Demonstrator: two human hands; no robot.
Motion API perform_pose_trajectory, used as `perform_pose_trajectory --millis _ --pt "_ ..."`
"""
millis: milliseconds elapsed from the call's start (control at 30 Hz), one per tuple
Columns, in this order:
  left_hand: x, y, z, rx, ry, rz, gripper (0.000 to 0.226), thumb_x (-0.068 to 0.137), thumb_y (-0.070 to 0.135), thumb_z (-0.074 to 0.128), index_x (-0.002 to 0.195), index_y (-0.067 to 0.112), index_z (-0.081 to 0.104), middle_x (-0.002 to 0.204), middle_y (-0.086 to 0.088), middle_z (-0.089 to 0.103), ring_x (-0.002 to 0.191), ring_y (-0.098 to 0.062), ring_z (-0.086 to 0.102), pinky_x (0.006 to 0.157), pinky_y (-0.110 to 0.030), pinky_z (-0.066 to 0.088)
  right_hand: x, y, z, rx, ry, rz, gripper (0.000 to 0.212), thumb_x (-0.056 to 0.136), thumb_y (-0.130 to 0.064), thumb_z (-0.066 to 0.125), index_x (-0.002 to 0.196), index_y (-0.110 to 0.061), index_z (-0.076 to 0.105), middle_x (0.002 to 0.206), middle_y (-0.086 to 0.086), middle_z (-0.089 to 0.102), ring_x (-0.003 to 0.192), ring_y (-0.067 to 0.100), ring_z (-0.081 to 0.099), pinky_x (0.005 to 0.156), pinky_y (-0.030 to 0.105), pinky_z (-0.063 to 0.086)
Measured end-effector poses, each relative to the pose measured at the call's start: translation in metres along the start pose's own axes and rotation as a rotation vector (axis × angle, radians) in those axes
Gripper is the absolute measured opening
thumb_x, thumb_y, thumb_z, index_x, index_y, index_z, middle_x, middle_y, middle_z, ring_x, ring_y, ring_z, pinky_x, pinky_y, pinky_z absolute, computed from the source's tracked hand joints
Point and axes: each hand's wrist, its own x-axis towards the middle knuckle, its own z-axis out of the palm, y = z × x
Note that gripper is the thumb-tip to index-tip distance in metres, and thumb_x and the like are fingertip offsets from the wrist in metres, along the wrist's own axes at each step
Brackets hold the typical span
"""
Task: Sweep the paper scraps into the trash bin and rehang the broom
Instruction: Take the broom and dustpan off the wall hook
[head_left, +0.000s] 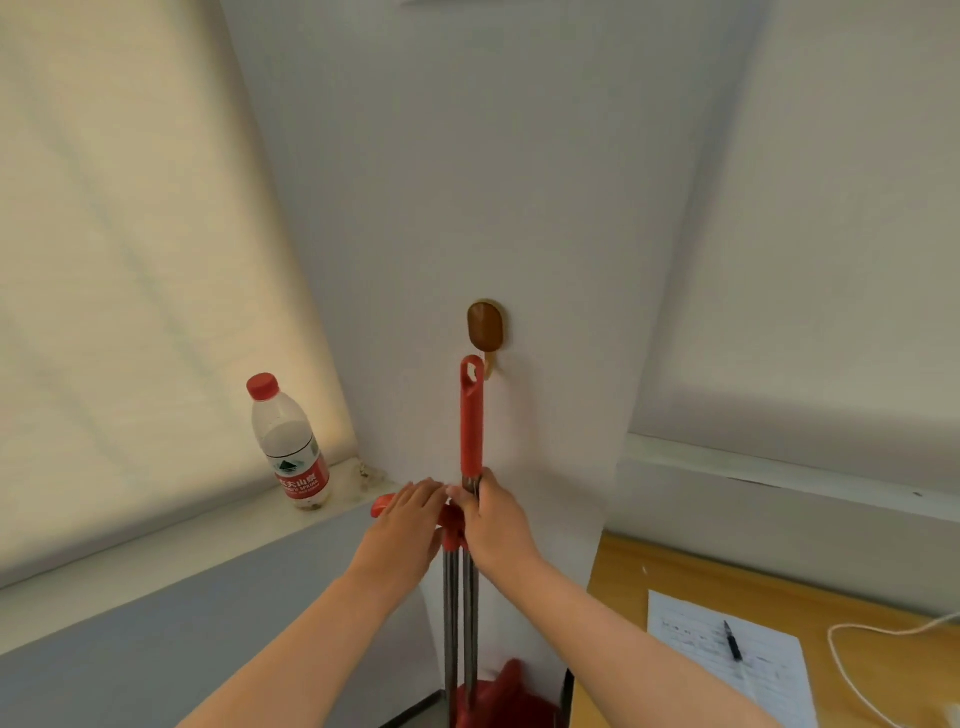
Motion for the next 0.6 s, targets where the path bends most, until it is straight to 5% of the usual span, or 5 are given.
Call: perform_pose_trajectory --millis 133,267,367,500,600 --pt "-0.014 -0.006 -0.018 0.027 -0.058 0.044 0.029 0.093 0.028 0.064 0.122 0.028 0.062 0.123 0.009 0.062 0.124 -0.013 0.056 0.11 -0.029 0.043 -0.023 -0.014 0.004 0.043 -0.013 0.039 0.016 0.094 -0.036 0.049 0.096 -0.021 0.052 0.096 0.002 0.067 0.091 0.022 0.065 0.084 0.038 0.053" --pt "-0.04 -0.002 -0.036 -0.012 -0.165 0.037 0.014 0.085 0.05 0.068 0.09 0.045 0.055 0.098 0.02 0.06 0.104 -0.003 0.061 0.094 -0.022 0.049 -0.06 -0.025 0.006 0.101 -0.108 0.103 0.012 0.092 -0.033 0.053 0.093 -0.022 0.048 0.093 0.0 0.059 0.088 0.021 0.06 0.088 0.037 0.052" --pt "-0.075 0.016 -0.042 -0.051 -0.215 -0.1 0.019 0.079 0.05 0.07 0.082 0.037 0.056 0.098 0.013 0.069 0.099 -0.009 0.066 0.089 -0.026 0.051 -0.102 -0.032 0.01 0.08 -0.152 0.093 0.025 0.091 -0.031 0.056 0.11 -0.015 0.055 0.106 0.011 0.065 0.104 0.03 0.06 0.095 0.037 0.047" --pt "-0.128 0.026 -0.042 -0.214 -0.28 -0.184 0.026 0.079 0.02 0.08 0.074 0.032 0.057 0.091 -0.005 0.074 0.096 -0.028 0.071 0.077 -0.034 0.054 -0.17 -0.041 0.013 0.048 -0.151 0.063 0.03 0.089 -0.032 0.062 0.112 -0.014 0.06 0.112 0.016 0.066 0.107 0.031 0.06 0.098 0.039 0.047" --pt "-0.163 0.025 -0.039 -0.218 -0.298 -0.112 0.026 0.069 0.04 0.085 0.087 0.029 0.071 0.092 -0.001 0.075 0.099 -0.024 0.071 0.085 -0.037 0.055 -0.215 -0.047 0.011 0.006 -0.135 0.066 0.025 0.085 -0.026 0.068 0.104 -0.011 0.065 0.094 0.011 0.068 0.09 0.026 0.062 0.089 0.036 0.05"
